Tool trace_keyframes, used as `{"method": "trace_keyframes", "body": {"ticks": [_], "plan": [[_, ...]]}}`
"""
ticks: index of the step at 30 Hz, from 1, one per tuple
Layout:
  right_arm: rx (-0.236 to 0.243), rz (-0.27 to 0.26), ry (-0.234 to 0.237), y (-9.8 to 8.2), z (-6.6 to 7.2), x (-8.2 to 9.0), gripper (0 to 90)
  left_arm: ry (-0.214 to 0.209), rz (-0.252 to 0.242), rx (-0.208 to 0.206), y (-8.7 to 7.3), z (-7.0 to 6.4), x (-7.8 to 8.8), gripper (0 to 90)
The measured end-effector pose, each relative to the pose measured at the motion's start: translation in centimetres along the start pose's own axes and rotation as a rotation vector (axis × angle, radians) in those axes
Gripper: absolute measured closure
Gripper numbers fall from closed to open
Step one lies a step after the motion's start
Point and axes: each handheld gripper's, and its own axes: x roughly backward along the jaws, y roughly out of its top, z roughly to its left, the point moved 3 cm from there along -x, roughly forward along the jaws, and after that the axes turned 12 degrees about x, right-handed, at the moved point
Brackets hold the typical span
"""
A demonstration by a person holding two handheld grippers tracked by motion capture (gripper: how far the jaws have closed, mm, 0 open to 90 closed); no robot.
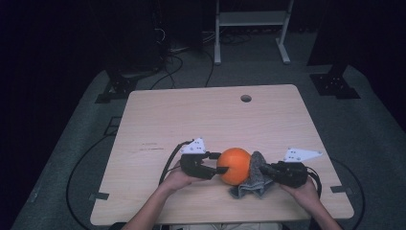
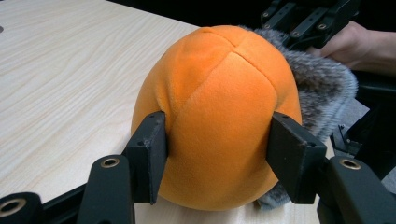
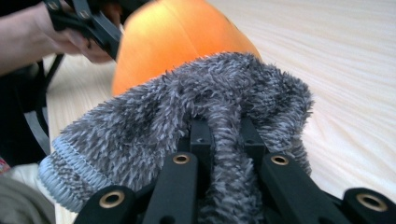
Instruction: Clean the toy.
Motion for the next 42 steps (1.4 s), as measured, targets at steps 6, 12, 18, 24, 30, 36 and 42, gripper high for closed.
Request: {"method": "trace_keyframes", "body": {"ticks": [6, 12, 18, 24, 30, 36, 42], "plan": [[0.03, -0.111, 0.018, 3.0, 0.7, 1.2, 80.9, 0.017, -0.048, 0.042, 1.1, -0.4, 0.7, 43.6], [0.115, -0.093, 0.047, 5.3, 1.7, -1.4, 80.9, 0.006, -0.009, 0.016, 0.7, -0.8, 0.8, 38.7], [0.12, -0.079, 0.101, 4.4, 2.0, -1.4, 80.9, 0.002, -0.018, 0.077, 0.8, 0.2, 0.3, 13.8], [0.153, -0.05, 0.071, 4.6, 1.7, -1.2, 80.8, -0.003, 0.039, -0.009, 0.2, -0.8, -1.0, 23.7], [0.125, -0.046, 0.014, 4.1, 0.6, -0.6, 80.7, -0.032, 0.039, 0.003, 0.5, -1.1, -0.2, 31.2], [0.18, -0.071, 0.019, 5.5, 2.2, -0.3, 81.0, 0.101, -0.004, -0.041, 1.5, -2.3, -0.3, 40.5], [0.258, -0.061, 0.016, 7.8, 3.0, -1.6, 81.1, 0.153, -0.001, -0.084, 1.6, -2.7, -0.1, 41.7]]}}
